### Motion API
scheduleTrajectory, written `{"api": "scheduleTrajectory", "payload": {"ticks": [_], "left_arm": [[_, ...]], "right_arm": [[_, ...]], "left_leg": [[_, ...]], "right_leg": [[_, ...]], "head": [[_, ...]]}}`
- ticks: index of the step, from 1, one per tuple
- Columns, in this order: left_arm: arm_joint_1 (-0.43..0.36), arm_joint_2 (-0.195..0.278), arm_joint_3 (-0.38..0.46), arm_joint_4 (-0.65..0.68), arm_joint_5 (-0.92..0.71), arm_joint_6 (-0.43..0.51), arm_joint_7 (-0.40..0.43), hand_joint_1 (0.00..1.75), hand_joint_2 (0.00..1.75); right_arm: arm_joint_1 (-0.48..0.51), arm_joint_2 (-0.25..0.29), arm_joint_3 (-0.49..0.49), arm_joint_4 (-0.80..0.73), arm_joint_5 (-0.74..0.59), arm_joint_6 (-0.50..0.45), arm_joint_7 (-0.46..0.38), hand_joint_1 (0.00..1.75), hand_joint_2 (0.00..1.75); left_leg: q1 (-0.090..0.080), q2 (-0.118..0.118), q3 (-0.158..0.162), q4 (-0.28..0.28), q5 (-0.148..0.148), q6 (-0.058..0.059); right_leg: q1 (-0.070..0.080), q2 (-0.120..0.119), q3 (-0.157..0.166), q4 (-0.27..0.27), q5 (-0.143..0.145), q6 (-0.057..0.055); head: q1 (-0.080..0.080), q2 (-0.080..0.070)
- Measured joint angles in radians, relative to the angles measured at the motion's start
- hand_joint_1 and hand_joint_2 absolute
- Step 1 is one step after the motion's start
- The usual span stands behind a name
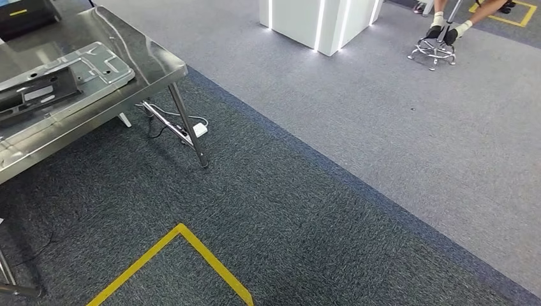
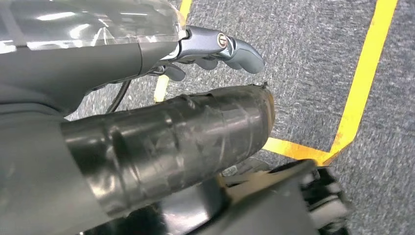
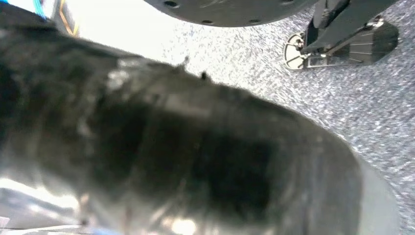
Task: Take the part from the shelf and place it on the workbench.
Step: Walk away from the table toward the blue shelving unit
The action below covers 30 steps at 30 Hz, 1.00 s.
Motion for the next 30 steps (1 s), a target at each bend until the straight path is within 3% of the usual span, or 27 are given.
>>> {"api": "scheduleTrajectory", "payload": {"ticks": [2,3,5,6,8,10,12,14,15,16,18,20,21,23,25,27,28,29,30], "left_arm": [[0.0,0.0,0.0,0.0,-0.001,0.0,0.0,0.0,0.0],[0.0,0.001,0.0,0.0,-0.001,0.0,0.0,0.0,0.0],[-0.001,0.001,0.0,0.0,-0.001,0.0,-0.001,0.0,0.0],[-0.001,0.001,0.0,0.0,-0.002,0.0,-0.001,0.0,0.0],[-0.002,0.002,-0.001,0.0,-0.003,0.0,-0.003,0.0,0.0],[-0.004,0.002,-0.001,0.0,-0.004,0.0,-0.005,0.0,0.0],[-0.003,0.002,-0.001,0.0,-0.004,0.0,-0.006,0.0,0.0],[0.0,0.002,-0.001,0.0,-0.004,0.0,-0.006,0.0,0.0],[0.0,0.002,-0.001,0.0,-0.004,0.0,-0.006,0.0,0.0],[0.0,0.002,-0.001,0.0,-0.004,0.0,-0.006,0.0,0.0],[-0.002,0.002,-0.001,0.0,-0.007,0.001,-0.004,0.0,0.0],[-0.002,0.001,-0.002,0.0,-0.012,0.002,0.002,0.0,0.0],[-0.002,0.0,-0.003,0.0,-0.015,0.002,0.004,0.0,0.0],[-0.005,-0.001,-0.005,0.0,-0.02,0.003,0.008,0.0,0.0],[-0.007,-0.002,-0.006,0.0,-0.021,0.005,0.01,0.0,0.0],[-0.007,-0.003,-0.007,0.0,-0.021,0.007,0.01,0.0,0.0],[-0.005,-0.003,-0.007,0.0,-0.02,0.008,0.01,0.0,0.0],[-0.004,-0.003,-0.007,0.0,-0.02,0.009,0.01,0.0,0.0],[-0.002,-0.003,-0.007,0.0,-0.02,0.01,0.011,0.0,0.0]], "right_arm": [[0.0,0.0,0.0,0.001,0.001,0.001,0.002,0.0,0.0],[0.0,0.0,0.0,0.002,0.002,0.001,0.002,0.0,0.0],[-0.003,0.0,0.001,0.003,0.004,0.003,0.002,0.0,0.0],[-0.004,0.0,0.002,0.004,0.004,0.004,0.001,0.0,0.0],[-0.002,0.0,0.003,0.004,0.005,0.009,-0.002,0.0,0.0],[-0.002,0.0,0.003,0.005,0.005,0.012,-0.005,0.0,0.0],[-0.004,0.0,0.005,0.005,0.007,0.013,-0.005,0.0,0.0],[-0.005,0.0,0.007,0.005,0.011,0.014,-0.004,0.0,0.0],[-0.004,0.0,0.008,0.005,0.013,0.014,-0.002,0.0,0.0],[-0.003,-0.001,0.008,0.005,0.015,0.014,0.0,0.0,0.0],[-0.001,-0.002,0.008,0.005,0.016,0.013,0.003,0.0,0.0],[-0.002,-0.004,0.008,0.005,0.016,0.013,0.004,0.0,0.0],[-0.002,-0.004,0.008,0.005,0.016,0.013,0.005,0.0,0.0],[-0.001,-0.005,0.008,0.005,0.016,0.013,0.01,0.0,0.0],[0.0,-0.006,0.008,0.005,0.016,0.013,0.013,0.0,0.0],[-0.001,-0.007,0.008,0.005,0.016,0.013,0.014,0.0,0.0],[-0.002,-0.008,0.008,0.005,0.017,0.013,0.014,0.0,0.0],[-0.002,-0.008,0.008,0.005,0.018,0.014,0.016,0.0,0.0],[-0.001,-0.008,0.008,0.006,0.019,0.014,0.018,0.0,0.0]], "left_leg": [[0.001,-0.021,0.05,-0.114,0.074,0.006],[0.002,-0.048,0.077,-0.177,0.101,0.01],[0.002,-0.092,0.105,-0.249,0.122,0.015],[0.001,-0.099,0.106,-0.255,0.119,0.018],[0.001,-0.078,0.11,-0.265,0.126,0.029],[0.004,-0.052,0.114,-0.278,0.137,0.044],[0.003,-0.022,0.115,-0.284,0.141,0.053],[0.0,0.009,0.113,-0.283,0.139,0.055],[-0.001,0.024,0.112,-0.283,0.138,0.055],[-0.002,0.037,0.113,-0.282,0.136,0.055],[-0.003,0.058,0.117,-0.28,0.131,0.05],[-0.008,0.075,0.121,-0.275,0.124,0.041],[-0.01,0.083,0.122,-0.274,0.122,0.036],[-0.011,0.098,0.125,-0.274,0.118,0.027],[-0.007,0.072,0.118,-0.246,0.093,0.016],[-0.001,0.023,0.075,-0.145,0.033,0.007],[0.0,0.01,0.042,-0.077,0.002,0.005],[0.002,0.004,0.014,-0.02,-0.016,0.003],[0.003,0.002,-0.001,0.008,-0.014,0.002]], "right_leg": [[0.0,0.025,0.0,0.004,0.0,0.001],[0.0,0.036,-0.001,0.007,0.0,0.003],[-0.001,0.058,-0.009,0.01,0.002,0.014],[-0.003,0.068,-0.012,0.01,0.005,0.021],[-0.006,0.083,-0.018,0.008,0.009,0.034],[-0.003,0.047,-0.034,0.04,-0.014,0.042],[-0.001,-0.007,-0.082,0.144,-0.077,0.046],[-0.004,-0.024,-0.132,0.255,-0.124,0.05],[-0.005,-0.029,-0.138,0.272,-0.122,0.052],[-0.006,-0.033,-0.123,0.248,-0.101,0.052],[-0.005,-0.064,-0.049,0.117,-0.04,0.049],[0.003,-0.094,0.003,0.018,-0.011,0.039],[0.006,-0.099,0.008,0.002,-0.011,0.034],[0.006,-0.08,0.005,0.0,-0.007,0.025],[0.0,-0.062,0.007,-0.007,-0.001,0.013],[-0.003,-0.044,0.007,-0.01,0.004,0.005],[-0.002,-0.034,0.005,-0.009,0.005,0.002],[-0.002,-0.022,0.004,-0.008,0.005,0.001],[-0.002,-0.01,0.004,-0.007,0.005,0.001]], "head": [[0.0,0.0],[0.0,0.0],[0.0,0.0],[0.0,0.0],[0.0,0.0],[0.002,0.0],[0.004,0.0],[0.005,0.0],[0.005,0.0],[0.005,0.0],[0.005,0.0],[0.005,0.0],[0.004,0.0],[0.004,0.0],[0.004,0.0],[0.003,0.0],[0.003,0.0],[0.003,0.0],[0.003,0.0]]}}
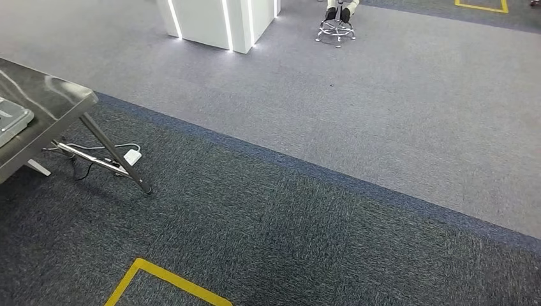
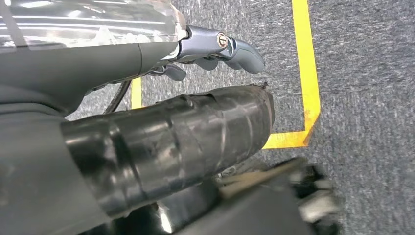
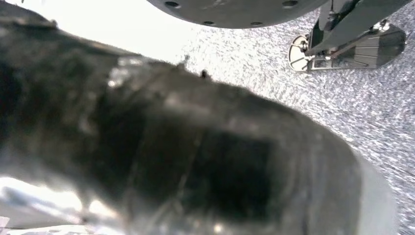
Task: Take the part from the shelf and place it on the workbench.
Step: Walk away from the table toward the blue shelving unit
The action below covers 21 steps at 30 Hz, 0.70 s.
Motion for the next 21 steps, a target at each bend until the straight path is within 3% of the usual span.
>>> {"api": "scheduleTrajectory", "payload": {"ticks": [1,2,4,6,8,9,11,13,15,16,17,19,21], "left_arm": [[0.001,0.0,0.0,0.0,0.0,0.001,0.001,0.0,0.0],[0.002,0.0,0.0,0.0,-0.001,0.002,0.003,0.0,0.0],[0.003,0.0,0.0,0.0,-0.002,0.005,0.005,0.0,0.0],[0.003,-0.001,0.0,0.0,-0.004,0.008,0.006,0.0,0.0],[0.001,-0.002,-0.001,0.0,-0.005,0.011,0.006,0.0,0.0],[0.0,-0.002,-0.002,0.0,-0.006,0.013,0.005,0.0,0.0],[0.0,-0.004,-0.002,0.0,-0.006,0.017,0.005,0.0,0.0],[0.002,-0.004,-0.002,0.0,-0.006,0.018,0.004,0.0,0.0],[0.004,-0.004,-0.002,0.0,-0.006,0.018,0.004,0.0,0.0],[0.004,-0.004,-0.002,0.0,-0.006,0.018,0.004,0.0,0.0],[0.003,-0.005,-0.002,0.0,-0.006,0.018,0.004,0.0,0.0],[0.001,-0.006,-0.002,0.0,-0.006,0.018,0.004,0.0,0.0],[0.0,-0.006,-0.002,0.0,-0.006,0.018,0.004,0.0,0.0]], "right_arm": [[0.001,0.0,0.0,0.0,0.001,0.0,0.002,0.0,0.0],[0.001,0.0,0.0,0.001,0.002,0.0,0.004,0.0,0.0],[0.001,0.0,0.0,0.003,0.003,0.0,0.006,0.0,0.0],[0.0,0.0,0.0,0.003,0.005,0.001,0.006,0.0,0.0],[0.002,0.0,0.001,0.003,0.009,0.001,0.006,0.0,0.0],[0.004,0.0,0.001,0.004,0.01,0.002,0.006,0.0,0.0],[0.005,0.0,0.001,0.004,0.013,0.002,0.006,0.0,0.0],[0.003,0.0,0.001,0.004,0.016,0.002,0.006,0.0,0.0],[0.002,0.0,0.002,0.005,0.018,0.003,0.006,0.0,0.0],[0.003,0.0,0.003,0.005,0.018,0.003,0.006,0.0,0.0],[0.004,-0.001,0.004,0.005,0.019,0.003,0.006,0.0,0.0],[0.005,-0.001,0.007,0.005,0.019,0.003,0.006,0.0,0.0],[0.004,-0.002,0.011,0.005,0.02,0.004,0.006,0.0,0.0]], "left_leg": [[0.001,-0.001,0.001,-0.01,0.021,0.0],[0.003,-0.006,0.02,-0.057,0.058,0.001],[0.006,-0.043,0.073,-0.189,0.124,0.005],[0.007,-0.073,0.098,-0.255,0.141,0.008],[0.005,-0.062,0.1,-0.261,0.143,0.015],[0.006,-0.051,0.101,-0.266,0.147,0.022],[0.008,-0.027,0.103,-0.276,0.156,0.036],[0.006,-0.001,0.101,-0.279,0.158,0.043],[0.004,0.027,0.1,-0.278,0.157,0.044],[0.004,0.04,0.1,-0.278,0.155,0.044],[0.004,0.051,0.101,-0.276,0.154,0.042],[0.001,0.071,0.104,-0.272,0.147,0.035],[-0.003,0.086,0.108,-0.268,0.141,0.024]], "right_leg": [[0.0,0.013,0.0,0.002,0.0,0.0],[-0.001,0.026,0.0,0.005,-0.001,0.001],[0.0,0.049,-0.003,0.013,-0.003,0.007],[0.0,0.07,-0.01,0.017,-0.002,0.019],[-0.002,0.088,-0.016,0.015,0.003,0.033],[-0.003,0.082,-0.019,0.019,0.0,0.038],[-0.002,0.039,-0.043,0.071,-0.036,0.046],[-0.003,-0.006,-0.097,0.189,-0.103,0.052],[-0.006,-0.016,-0.138,0.279,-0.133,0.057],[-0.008,-0.02,-0.134,0.275,-0.12,0.059],[-0.009,-0.027,-0.11,0.233,-0.092,0.06],[-0.006,-0.063,-0.038,0.099,-0.033,0.055],[0.001,-0.089,-0.002,0.024,-0.014,0.044]], "head": [[0.0,0.0],[0.0,0.0],[0.0,0.0],[0.0,0.0],[0.0,0.0],[0.001,0.0],[0.003,0.0],[0.004,0.0],[0.004,0.0],[0.004,0.0],[0.004,0.0],[0.004,0.0],[0.004,0.0]]}}
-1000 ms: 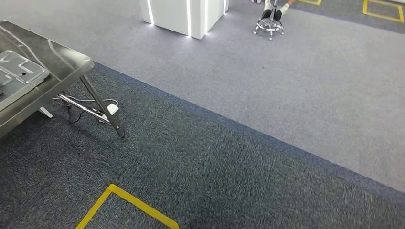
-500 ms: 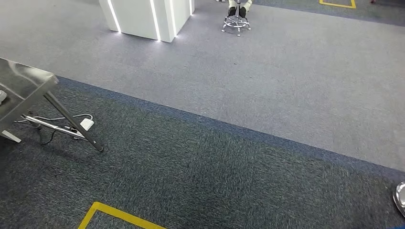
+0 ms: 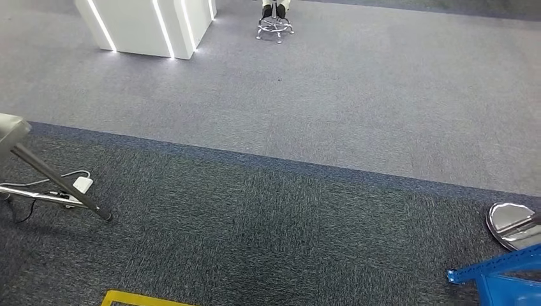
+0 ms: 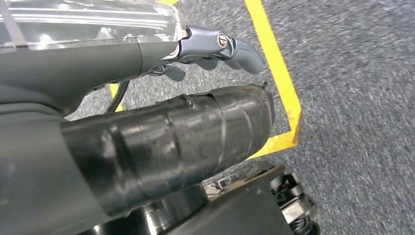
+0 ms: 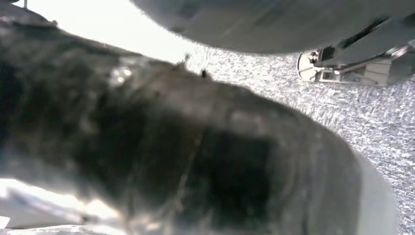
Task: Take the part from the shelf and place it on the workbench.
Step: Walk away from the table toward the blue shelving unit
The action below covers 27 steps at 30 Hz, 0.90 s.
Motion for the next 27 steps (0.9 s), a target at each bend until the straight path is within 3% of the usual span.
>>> {"api": "scheduleTrajectory", "payload": {"ticks": [3,5,7,9,10,12,14,16,18,20,22,24,25,26,27], "left_arm": [[-0.005,0.0,0.0,0.0,0.0,0.0,-0.001,0.0,0.0],[-0.007,0.0,0.0,0.0,0.0,0.0,-0.003,0.0,0.0],[-0.005,0.0,0.0,0.0,0.0,0.0,-0.005,0.0,0.0],[-0.001,0.0,0.0,0.0,0.0,0.0,-0.005,0.0,0.0],[0.001,0.001,0.0,0.0,0.0,0.0,-0.004,0.0,0.0],[0.002,0.001,0.0,0.0,0.001,0.0,-0.004,0.0,0.0],[0.003,0.001,0.0,0.0,0.002,-0.001,-0.004,0.0,0.0],[0.001,0.001,0.0,0.0,0.003,-0.001,-0.003,0.0,0.0],[-0.002,0.001,0.001,0.0,0.005,-0.001,-0.002,0.0,0.0],[-0.003,0.001,0.001,0.0,0.007,-0.001,-0.005,0.0,0.0],[0.0,0.002,0.002,0.0,0.011,-0.003,-0.01,0.0,0.0],[0.003,0.002,0.003,0.0,0.014,-0.006,-0.013,0.0,0.0],[0.004,0.003,0.003,0.0,0.016,-0.007,-0.014,0.0,0.0],[0.003,0.003,0.003,0.0,0.017,-0.009,-0.014,0.0,0.0],[0.002,0.003,0.003,0.0,0.019,-0.011,-0.015,0.0,0.0]], "right_arm": [[0.003,0.0,0.003,0.001,0.001,0.0,0.0,0.0,0.0],[0.002,0.0,0.004,0.002,0.003,0.0,0.0,0.0,0.0],[-0.001,0.0,0.006,0.003,0.005,0.001,-0.001,0.0,0.0],[-0.002,0.0,0.006,0.003,0.007,0.001,-0.002,0.0,0.0],[-0.001,0.0,0.006,0.003,0.008,0.001,-0.002,0.0,0.0],[0.0,0.0,0.006,0.004,0.009,0.001,-0.002,0.0,0.0],[-0.002,0.001,0.006,0.004,0.011,0.001,0.0,0.0,0.0],[-0.003,0.002,0.007,0.005,0.015,0.0,0.004,0.0,0.0],[0.0,0.002,0.008,0.005,0.018,0.0,0.007,0.0,0.0],[0.001,0.002,0.008,0.006,0.02,0.0,0.008,0.0,0.0],[-0.002,0.002,0.01,0.006,0.023,0.0,0.007,0.0,0.0],[-0.004,0.002,0.013,0.006,0.027,0.0,0.007,0.0,0.0],[-0.004,0.001,0.014,0.006,0.029,-0.001,0.008,0.0,0.0],[-0.003,0.001,0.015,0.006,0.03,-0.001,0.008,0.0,0.0],[-0.003,0.001,0.015,0.006,0.031,-0.002,0.009,0.0,0.0]], "left_leg": [[0.0,0.019,0.008,-0.001,-0.005,-0.016],[0.004,-0.018,-0.002,0.036,-0.036,-0.027],[0.008,-0.071,-0.049,0.145,-0.099,-0.034],[0.008,-0.085,-0.101,0.255,-0.137,-0.035],[0.008,-0.087,-0.11,0.268,-0.128,-0.034],[0.008,-0.098,-0.08,0.189,-0.061,-0.028],[0.009,-0.14,-0.033,0.068,-0.007,-0.021],[0.008,-0.165,-0.014,0.014,0.002,-0.016],[0.007,-0.149,-0.009,0.004,0.006,-0.007],[0.01,-0.126,-0.004,-0.008,0.016,0.007],[0.01,-0.098,-0.003,-0.015,0.02,0.015],[0.008,-0.068,-0.004,-0.014,0.018,0.017],[0.007,-0.054,-0.004,-0.014,0.017,0.017],[0.007,-0.042,-0.003,-0.013,0.015,0.016],[0.007,-0.03,0.0,-0.013,0.012,0.014]], "right_leg": [[0.001,0.02,-0.001,-0.009,0.002,-0.016],[-0.004,0.039,0.001,-0.016,0.008,-0.028],[-0.005,0.06,0.0,-0.018,0.012,-0.036],[-0.002,0.085,-0.003,-0.015,0.013,-0.04],[-0.002,0.099,-0.004,-0.013,0.013,-0.04],[-0.002,0.126,-0.003,-0.01,0.013,-0.039],[0.0,0.149,-0.006,-0.005,0.012,-0.034],[-0.001,0.168,-0.013,-0.003,0.014,-0.023],[-0.005,0.183,-0.018,-0.004,0.018,-0.009],[-0.004,0.152,-0.033,0.025,-0.003,0.002],[-0.003,0.097,-0.08,0.124,-0.062,0.008],[-0.006,0.076,-0.134,0.235,-0.109,0.013],[-0.007,0.07,-0.142,0.256,-0.109,0.014],[-0.008,0.065,-0.132,0.239,-0.09,0.014],[-0.009,0.054,-0.102,0.186,-0.058,0.013]], "head": [[0.0,0.0],[-0.001,0.0],[-0.001,0.0],[-0.001,0.0],[-0.001,0.0],[-0.001,0.0],[-0.001,0.0],[-0.001,0.0],[-0.001,0.0],[0.001,0.0],[0.003,0.0],[0.004,0.0],[0.004,0.0],[0.004,0.0],[0.004,0.0]]}}
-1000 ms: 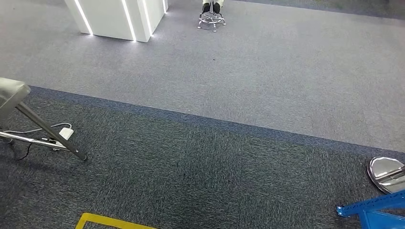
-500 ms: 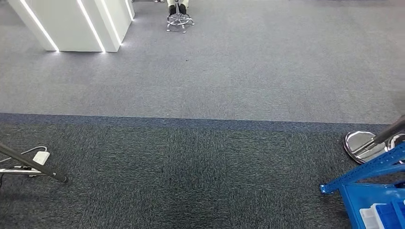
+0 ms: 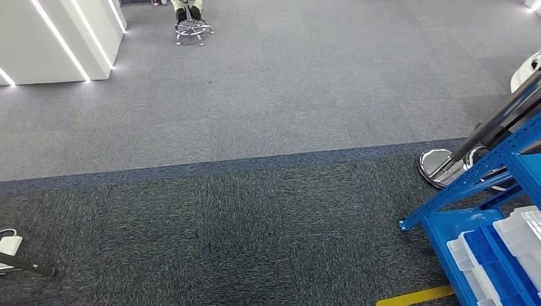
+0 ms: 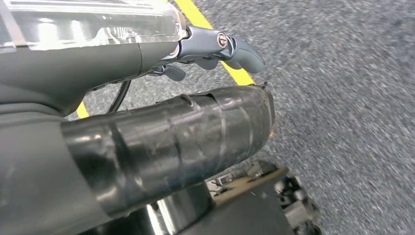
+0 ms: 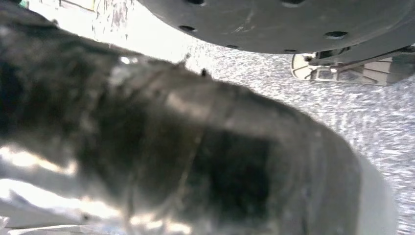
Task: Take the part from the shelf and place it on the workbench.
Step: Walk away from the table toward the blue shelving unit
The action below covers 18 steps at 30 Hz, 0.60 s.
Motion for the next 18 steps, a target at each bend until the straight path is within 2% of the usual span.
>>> {"api": "scheduleTrajectory", "payload": {"ticks": [2,3,4,6,7,9,10,11,12,13,14,15,16,17,18], "left_arm": [[-0.001,0.0,0.0,0.0,0.002,-0.002,0.0,0.0,0.0],[-0.001,0.0,0.0,0.0,0.003,-0.002,0.0,0.0,0.0],[-0.002,0.0,0.0,0.0,0.003,-0.002,-0.001,0.0,0.0],[-0.005,0.001,0.0,0.0,0.004,-0.001,-0.001,0.0,0.0],[-0.007,0.001,0.0,0.0,0.004,-0.001,-0.001,0.0,0.0],[-0.007,0.001,0.001,0.0,0.005,-0.001,-0.001,0.0,0.0],[-0.005,0.001,0.002,0.0,0.006,-0.002,-0.001,0.0,0.0],[-0.003,0.001,0.002,0.0,0.006,-0.002,0.0,0.0,0.0],[-0.001,0.001,0.003,0.0,0.006,-0.002,0.0,0.0,0.0],[0.001,0.002,0.004,0.0,0.005,-0.002,0.001,0.0,0.0],[0.002,0.002,0.004,0.0,0.005,-0.003,0.001,0.0,0.0],[0.003,0.002,0.004,0.0,0.005,-0.003,0.0,0.0,0.0],[0.002,0.003,0.004,0.0,0.005,-0.003,-0.001,0.0,0.0],[0.002,0.004,0.004,0.0,0.005,-0.004,-0.002,0.0,0.0],[0.001,0.004,0.005,0.0,0.005,-0.004,-0.004,0.0,0.0]], "right_arm": [[-0.001,0.0,0.001,0.0,0.002,0.0,0.001,0.0,0.0],[-0.002,0.0,0.002,0.0,0.002,0.0,0.002,0.0,0.0],[-0.003,0.0,0.004,0.0,0.002,0.0,0.002,0.0,0.0],[-0.001,0.0,0.007,0.0,0.003,0.0,0.002,0.0,0.0],[0.0,0.001,0.008,0.0,0.003,0.0,0.002,0.0,0.0],[-0.001,0.001,0.009,0.0,0.003,0.0,0.0,0.0,0.0],[-0.002,0.002,0.009,0.0,0.004,0.001,-0.001,0.0,0.0],[-0.003,0.002,0.01,0.0,0.004,0.001,-0.002,0.0,0.0],[-0.003,0.002,0.011,0.0,0.005,0.002,-0.002,0.0,0.0],[-0.002,0.002,0.011,0.0,0.005,0.002,-0.003,0.0,0.0],[-0.001,0.002,0.012,0.0,0.005,0.002,-0.003,0.0,0.0],[0.001,0.002,0.012,0.0,0.005,0.002,-0.004,0.0,0.0],[0.001,0.002,0.013,0.0,0.006,0.002,-0.006,0.0,0.0],[0.001,0.002,0.013,0.0,0.006,0.003,-0.009,0.0,0.0],[0.0,0.002,0.014,0.0,0.007,0.003,-0.011,0.0,0.0]], "left_leg": [[-0.003,0.02,0.006,0.003,-0.007,-0.008],[-0.005,0.028,0.008,0.004,-0.01,-0.014],[-0.008,0.035,0.011,0.004,-0.013,-0.019],[-0.01,0.048,0.017,0.003,-0.016,-0.03],[-0.008,0.04,0.019,0.007,-0.022,-0.036],[-0.004,-0.005,-0.002,0.06,-0.062,-0.047],[-0.001,-0.032,-0.027,0.117,-0.095,-0.05],[-0.001,-0.047,-0.058,0.184,-0.127,-0.052],[0.0,-0.053,-0.087,0.244,-0.148,-0.053],[0.0,-0.056,-0.106,0.281,-0.153,-0.053],[0.0,-0.057,-0.108,0.279,-0.136,-0.052],[0.0,-0.06,-0.092,0.238,-0.103,-0.05],[0.0,-0.073,-0.065,0.172,-0.063,-0.046],[0.001,-0.095,-0.037,0.105,-0.033,-0.042],[0.002,-0.115,-0.017,0.054,-0.014,-0.039]], "right_leg": [[0.005,-0.042,0.072,-0.134,0.053,-0.009],[0.009,-0.056,0.093,-0.176,0.064,-0.015],[0.013,-0.062,0.101,-0.195,0.065,-0.021],[0.014,-0.044,0.099,-0.197,0.068,-0.032],[0.012,-0.034,0.1,-0.201,0.07,-0.038],[0.006,-0.015,0.101,-0.207,0.076,-0.051],[0.006,-0.004,0.1,-0.208,0.078,-0.055],[0.006,0.007,0.098,-0.207,0.079,-0.058],[0.007,0.02,0.097,-0.206,0.079,-0.06],[0.007,0.033,0.096,-0.204,0.079,-0.06],[0.007,0.046,0.095,-0.202,0.079,-0.06],[0.007,0.06,0.096,-0.2,0.079,-0.059],[0.007,0.073,0.095,-0.198,0.078,-0.058],[0.009,0.086,0.094,-0.194,0.077,-0.055],[0.009,0.099,0.09,-0.191,0.077,-0.05]], "head": [[0.0,0.0],[0.0,0.0],[-0.001,0.0],[-0.001,0.0],[-0.001,0.0],[-0.001,0.0],[-0.001,0.0],[-0.002,0.0],[-0.002,0.0],[-0.002,0.0],[-0.002,0.0],[-0.002,0.0],[-0.002,0.0],[-0.001,0.0],[-0.001,0.0]]}}
